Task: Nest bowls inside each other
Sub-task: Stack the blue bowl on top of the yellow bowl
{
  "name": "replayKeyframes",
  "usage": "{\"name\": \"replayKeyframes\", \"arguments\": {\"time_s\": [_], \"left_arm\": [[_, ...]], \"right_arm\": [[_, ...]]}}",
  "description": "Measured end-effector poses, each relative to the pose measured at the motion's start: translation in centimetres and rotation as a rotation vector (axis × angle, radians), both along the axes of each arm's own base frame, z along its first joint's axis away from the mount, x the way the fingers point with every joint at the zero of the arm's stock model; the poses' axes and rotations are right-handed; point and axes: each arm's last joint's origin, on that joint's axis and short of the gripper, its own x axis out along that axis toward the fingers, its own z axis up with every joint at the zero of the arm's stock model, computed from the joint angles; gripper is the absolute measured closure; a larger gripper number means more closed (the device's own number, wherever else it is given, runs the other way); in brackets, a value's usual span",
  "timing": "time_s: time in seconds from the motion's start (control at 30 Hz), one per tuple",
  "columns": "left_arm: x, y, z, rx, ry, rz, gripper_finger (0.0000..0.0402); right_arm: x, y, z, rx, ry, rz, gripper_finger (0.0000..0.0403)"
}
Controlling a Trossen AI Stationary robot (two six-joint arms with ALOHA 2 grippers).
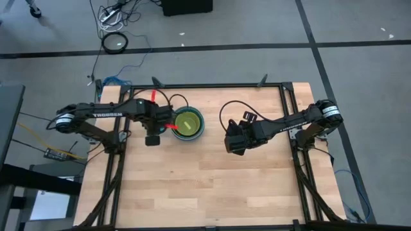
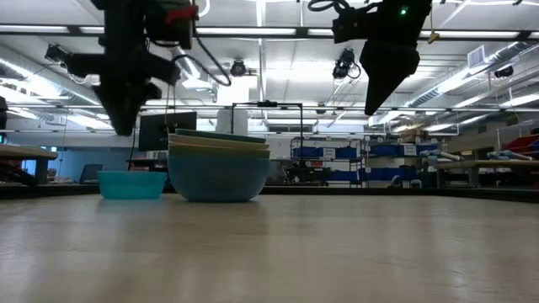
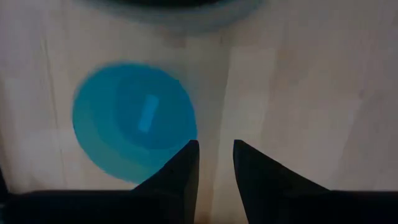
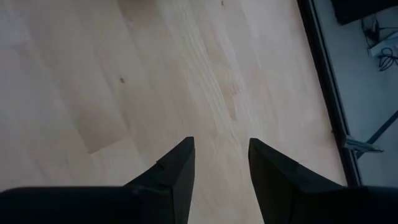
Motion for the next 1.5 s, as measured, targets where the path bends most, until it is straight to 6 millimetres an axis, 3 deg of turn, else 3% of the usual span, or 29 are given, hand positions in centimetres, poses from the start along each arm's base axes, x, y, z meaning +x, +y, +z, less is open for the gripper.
{"name": "replayKeyframes", "arguments": {"time_s": [0.4,0.8,1.03,1.5], "left_arm": [[-1.9,1.1,-6.4,-0.025,0.021,0.083,0.0294],[-2.0,1.7,-6.3,0.015,0.017,0.132,0.0294],[-1.0,2.2,-4.5,0.023,-0.066,0.089,0.0294],[-1.8,4.2,-6.2,0.034,-0.078,0.14,0.0294]], "right_arm": [[0.0,0.0,0.0,0.006,-0.002,0.003,0.0266],[0.5,0.0,0.1,0.009,-0.035,0.025,0.0266],[0.6,-0.1,0.1,0.011,-0.043,0.021,0.0266],[0.9,-0.4,0.1,0.011,-0.057,0.026,0.0266]]}}
